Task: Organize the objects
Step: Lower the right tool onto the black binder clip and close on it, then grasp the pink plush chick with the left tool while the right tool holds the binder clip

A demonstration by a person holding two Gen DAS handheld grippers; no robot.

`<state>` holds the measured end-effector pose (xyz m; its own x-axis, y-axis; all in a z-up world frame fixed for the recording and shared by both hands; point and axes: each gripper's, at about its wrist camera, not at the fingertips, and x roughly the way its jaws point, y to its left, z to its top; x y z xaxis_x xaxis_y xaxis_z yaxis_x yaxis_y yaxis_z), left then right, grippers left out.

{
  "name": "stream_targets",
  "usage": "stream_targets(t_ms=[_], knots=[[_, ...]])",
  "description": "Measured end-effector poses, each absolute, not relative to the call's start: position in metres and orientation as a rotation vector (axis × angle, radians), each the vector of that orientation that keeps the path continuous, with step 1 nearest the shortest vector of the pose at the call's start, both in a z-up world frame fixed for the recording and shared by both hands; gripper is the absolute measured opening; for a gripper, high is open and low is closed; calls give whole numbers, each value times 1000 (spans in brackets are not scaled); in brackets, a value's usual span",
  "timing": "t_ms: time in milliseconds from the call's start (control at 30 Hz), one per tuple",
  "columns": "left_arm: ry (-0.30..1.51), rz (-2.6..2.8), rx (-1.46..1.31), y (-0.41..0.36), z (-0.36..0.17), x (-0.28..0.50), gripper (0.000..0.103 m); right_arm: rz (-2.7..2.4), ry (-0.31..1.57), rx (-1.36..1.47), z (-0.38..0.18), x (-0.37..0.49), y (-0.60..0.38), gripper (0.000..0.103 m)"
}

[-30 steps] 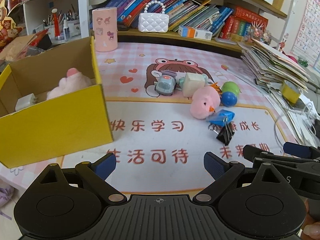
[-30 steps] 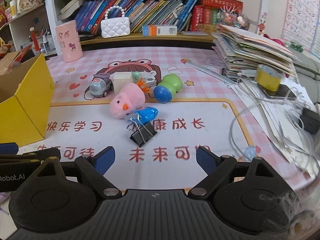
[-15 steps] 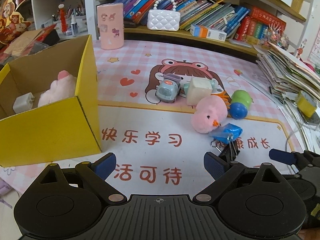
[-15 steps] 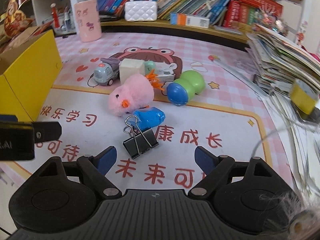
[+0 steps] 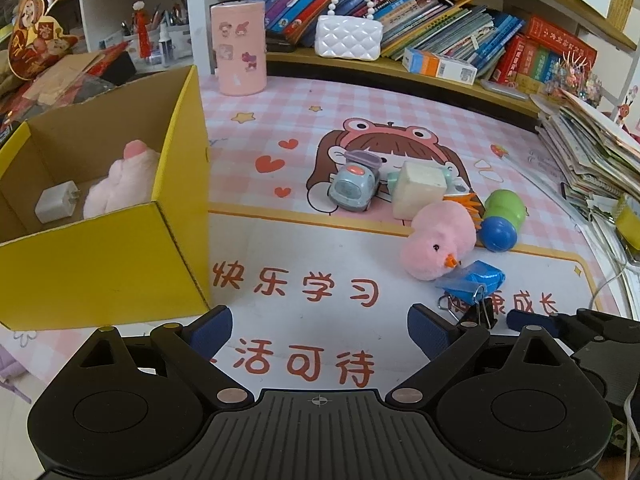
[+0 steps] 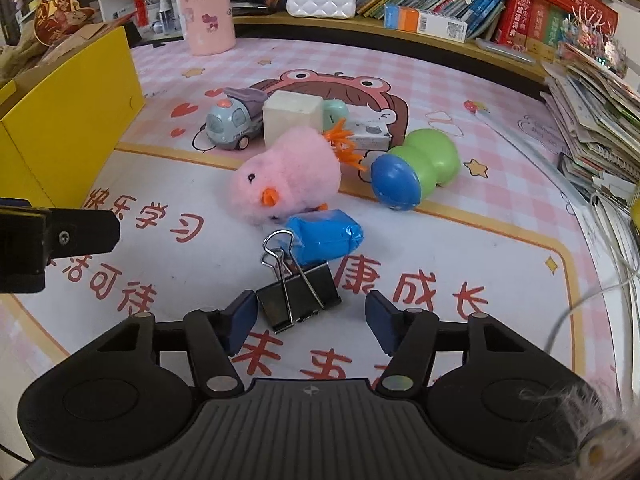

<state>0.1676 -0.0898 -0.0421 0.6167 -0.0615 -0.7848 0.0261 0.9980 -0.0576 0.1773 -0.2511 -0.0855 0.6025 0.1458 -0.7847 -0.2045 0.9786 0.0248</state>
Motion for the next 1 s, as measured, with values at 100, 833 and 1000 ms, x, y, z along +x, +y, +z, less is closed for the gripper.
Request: stream_targets(t_ms=[100,833,1000], knots=[[903,-52,-36,-92,-42,169,96,220,883,-77,-85,178,-252,41],[874,-215,-36,-153,-51,212,95,-54,781,23,-58,157,-334,39],[833,-221,12,-172,-61,236,95,-70,769,30,-53,156,-341,39]])
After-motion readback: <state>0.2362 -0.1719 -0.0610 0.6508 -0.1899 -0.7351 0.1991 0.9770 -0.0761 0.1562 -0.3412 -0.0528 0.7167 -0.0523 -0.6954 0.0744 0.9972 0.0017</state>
